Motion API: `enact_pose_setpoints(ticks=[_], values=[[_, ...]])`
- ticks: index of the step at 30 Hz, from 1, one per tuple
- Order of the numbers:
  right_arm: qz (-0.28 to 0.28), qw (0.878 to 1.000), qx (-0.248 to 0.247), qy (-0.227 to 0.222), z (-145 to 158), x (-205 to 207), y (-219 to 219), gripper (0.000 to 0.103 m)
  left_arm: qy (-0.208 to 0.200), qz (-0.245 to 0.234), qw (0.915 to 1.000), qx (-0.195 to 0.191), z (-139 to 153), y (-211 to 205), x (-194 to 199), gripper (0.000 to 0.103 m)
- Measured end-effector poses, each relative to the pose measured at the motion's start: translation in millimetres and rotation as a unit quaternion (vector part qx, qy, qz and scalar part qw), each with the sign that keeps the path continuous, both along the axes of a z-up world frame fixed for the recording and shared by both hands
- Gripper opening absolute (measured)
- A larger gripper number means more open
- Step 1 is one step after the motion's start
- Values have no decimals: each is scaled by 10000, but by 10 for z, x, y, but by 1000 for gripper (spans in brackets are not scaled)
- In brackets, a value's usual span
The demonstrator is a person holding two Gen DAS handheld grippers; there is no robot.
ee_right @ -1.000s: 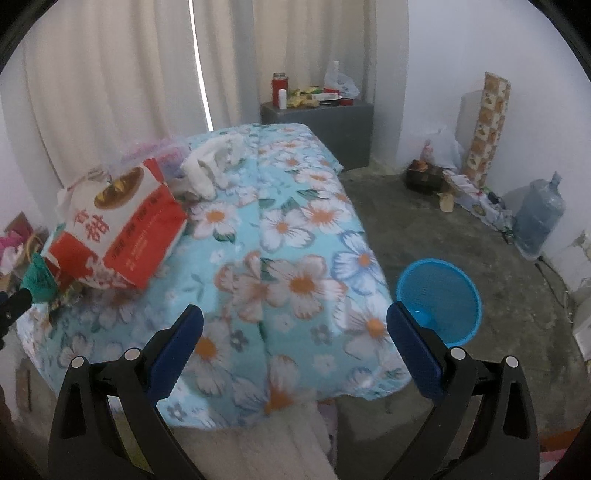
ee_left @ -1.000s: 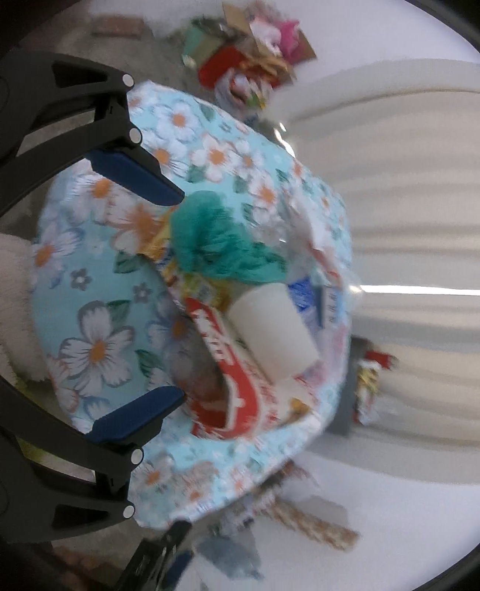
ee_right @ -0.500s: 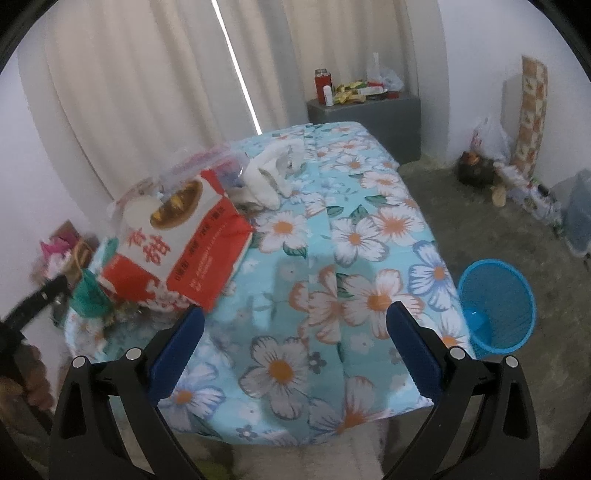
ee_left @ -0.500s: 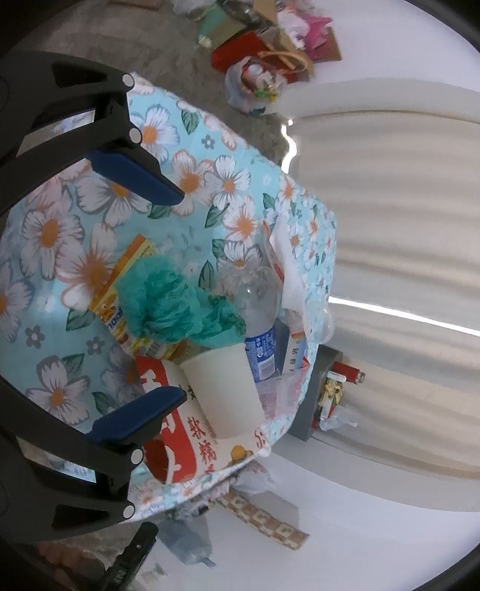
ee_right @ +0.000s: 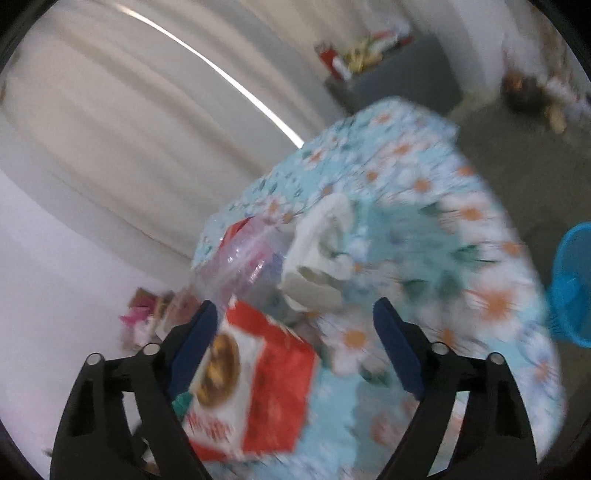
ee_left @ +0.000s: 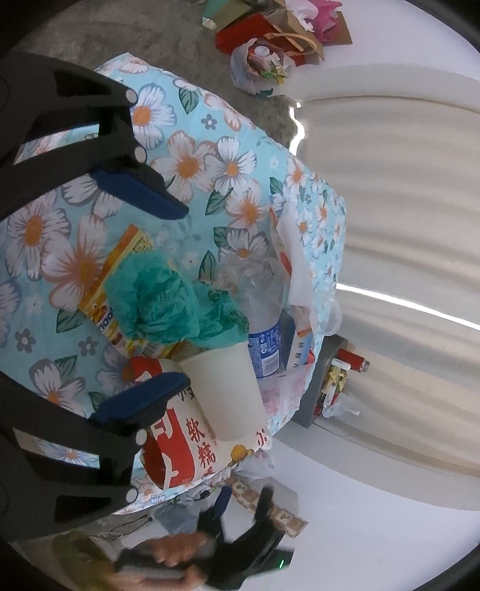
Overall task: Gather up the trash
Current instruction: 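Reach the right tool to the white tissue and close on it, then close the left tool on the green plastic bag while the right tool holds the tissue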
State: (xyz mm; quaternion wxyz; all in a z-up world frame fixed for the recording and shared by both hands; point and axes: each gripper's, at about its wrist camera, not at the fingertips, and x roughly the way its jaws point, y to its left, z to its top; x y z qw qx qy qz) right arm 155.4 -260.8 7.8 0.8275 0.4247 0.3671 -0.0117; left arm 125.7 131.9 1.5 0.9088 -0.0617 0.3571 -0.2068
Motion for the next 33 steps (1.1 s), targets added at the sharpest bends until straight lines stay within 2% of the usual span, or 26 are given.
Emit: enact_pose_setpoints(ticks=[5,7,8,9,10,21,25,30,33], values=[[146,9989,51,447,-247,497,-3,58,84,-28,9999,-71,-44,50,14,70],[215,9983,28,549,-320,577,-17,33,89,-47,9999,-103,-53,73,6,69],[229,9980,57,590,-343,591,-25,26,95,-49,9999,-118,-61,85,15,68],[236,9980,84,585,-366,596,-47,13,103,-56,9998,-136,-62,93,13,68],[216,9982,91,558,-349,568,-53,9,97,-66,9998,-163,-60,105,5,67],[-44,9999,56,155,-135,-148,-96,6,-19,-219,9996,-148,-3,106,-96,67],[-55,9998,186,-51,-76,-495,-75,6,-48,-304,9995,-4,4,50,-163,67],[70,9991,419,-19,-125,-825,3,6,-188,-375,9980,464,-8,-68,-186,67],[67,9985,544,-41,-164,-962,27,6,-434,-440,9943,872,1,-160,-161,67]])
